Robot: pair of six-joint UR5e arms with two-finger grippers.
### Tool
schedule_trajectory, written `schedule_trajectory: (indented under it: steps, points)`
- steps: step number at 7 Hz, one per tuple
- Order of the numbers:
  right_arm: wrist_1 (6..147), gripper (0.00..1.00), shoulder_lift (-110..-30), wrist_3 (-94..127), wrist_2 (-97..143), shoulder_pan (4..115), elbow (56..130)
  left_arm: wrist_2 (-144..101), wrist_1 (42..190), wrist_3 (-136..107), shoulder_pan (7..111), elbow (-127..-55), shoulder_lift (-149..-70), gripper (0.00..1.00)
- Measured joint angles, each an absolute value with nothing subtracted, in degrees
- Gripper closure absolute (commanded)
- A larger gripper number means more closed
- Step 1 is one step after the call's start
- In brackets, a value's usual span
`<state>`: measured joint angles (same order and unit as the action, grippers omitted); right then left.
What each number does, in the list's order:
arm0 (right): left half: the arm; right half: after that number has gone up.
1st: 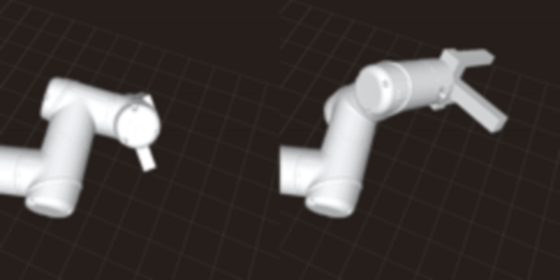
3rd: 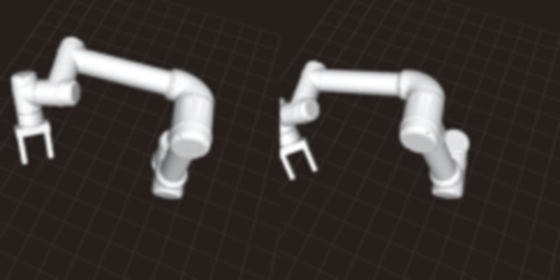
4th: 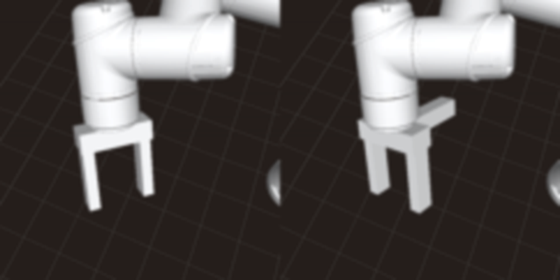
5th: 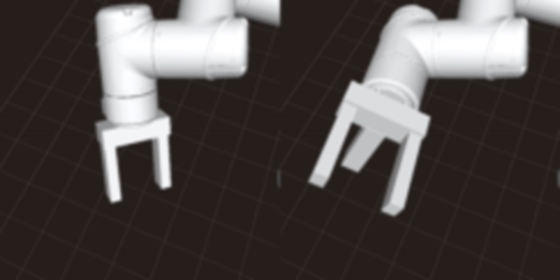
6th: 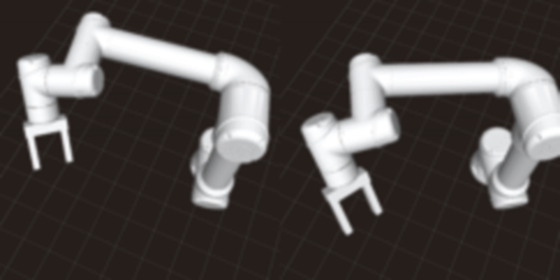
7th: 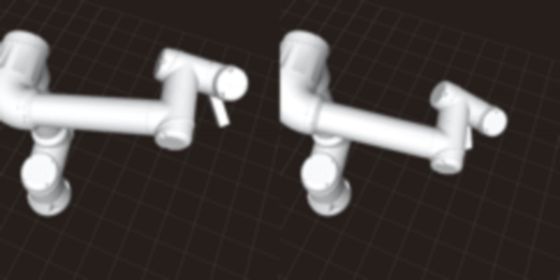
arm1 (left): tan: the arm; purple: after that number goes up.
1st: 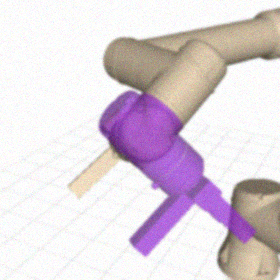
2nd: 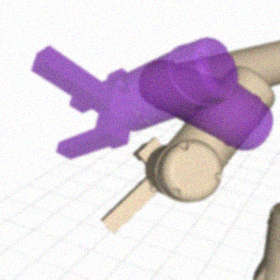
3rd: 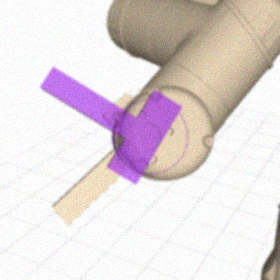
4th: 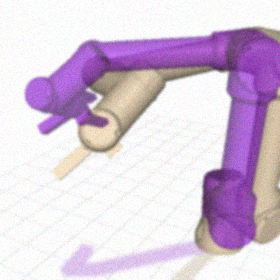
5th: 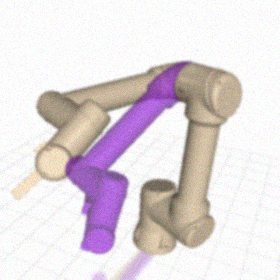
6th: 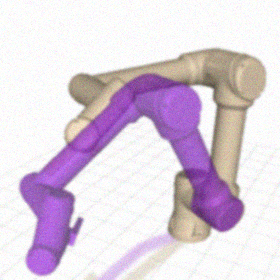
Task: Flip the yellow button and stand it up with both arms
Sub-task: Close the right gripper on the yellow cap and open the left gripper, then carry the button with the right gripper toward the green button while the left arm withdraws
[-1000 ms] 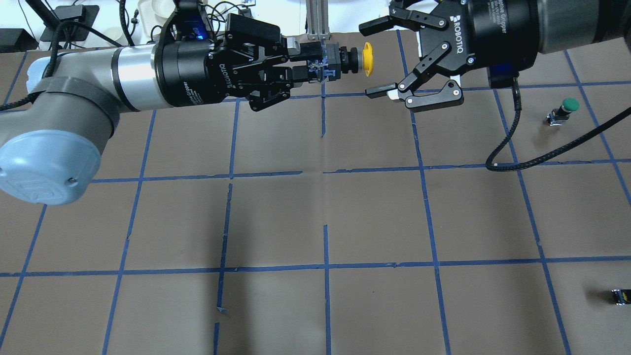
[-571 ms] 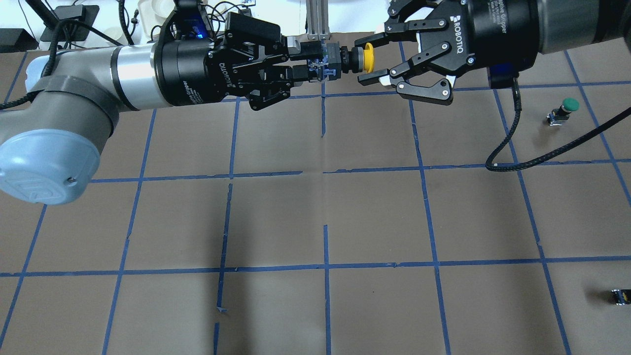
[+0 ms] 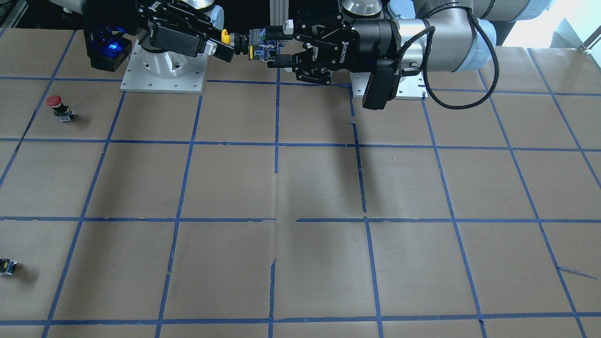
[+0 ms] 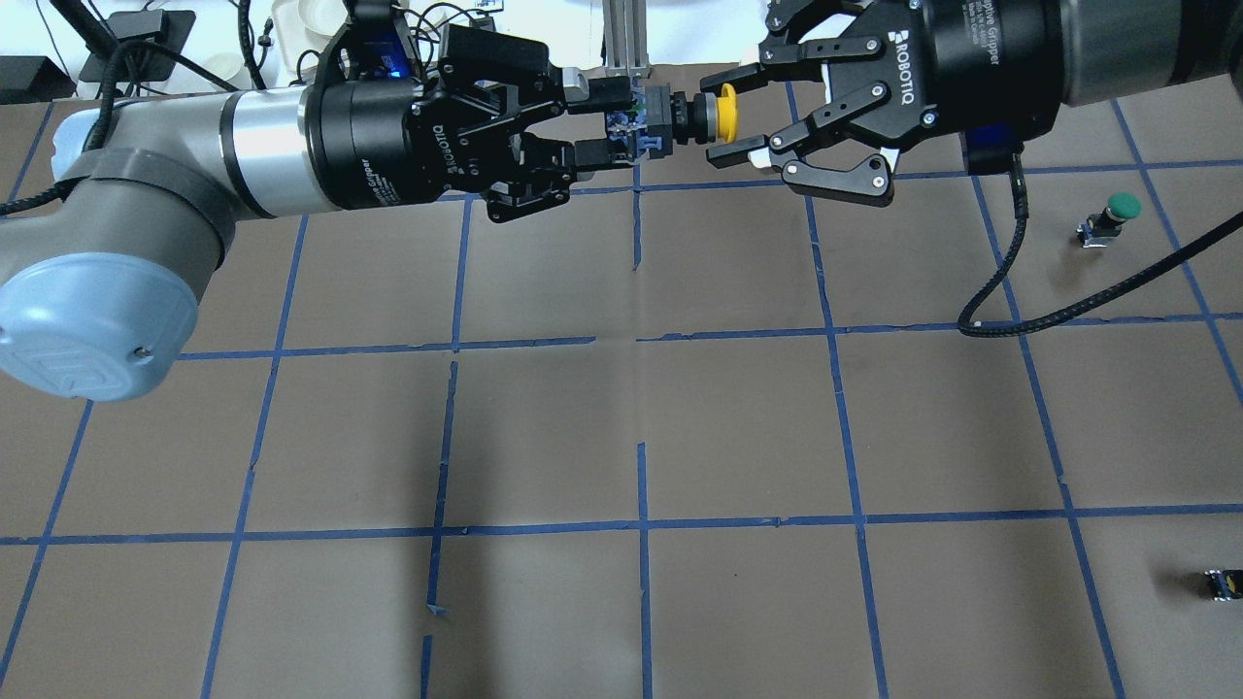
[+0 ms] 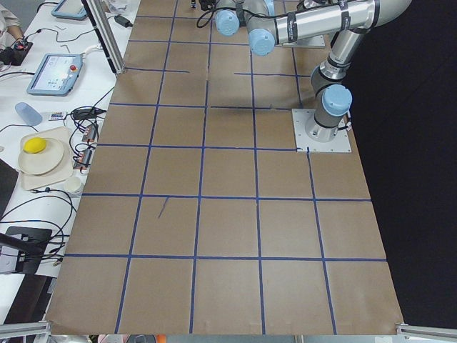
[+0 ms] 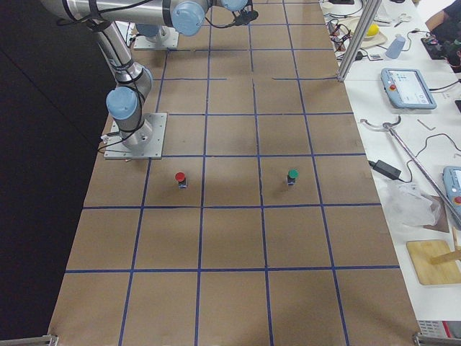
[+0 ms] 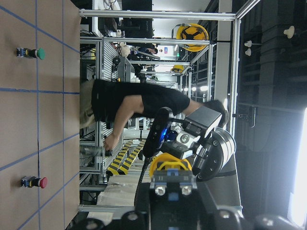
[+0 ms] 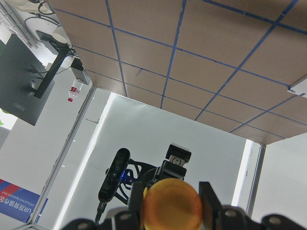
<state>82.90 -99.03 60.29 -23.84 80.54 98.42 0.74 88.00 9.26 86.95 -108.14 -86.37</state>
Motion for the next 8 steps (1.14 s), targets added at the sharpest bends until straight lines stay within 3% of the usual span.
schedule_trajectory:
  steps: [5,8]
  points:
    - [84.36,0.8,-98.03,58.06,-27.64,71.84,96.71,14.52,87.92,7.01,85.31,-105.7,-87.63,0.11]
    - [88.05,0.81,-92.83,40.52,-45.45,68.92,96.62,41.18,87.99,6.5,84.99,-96.33,-92.74,0.07]
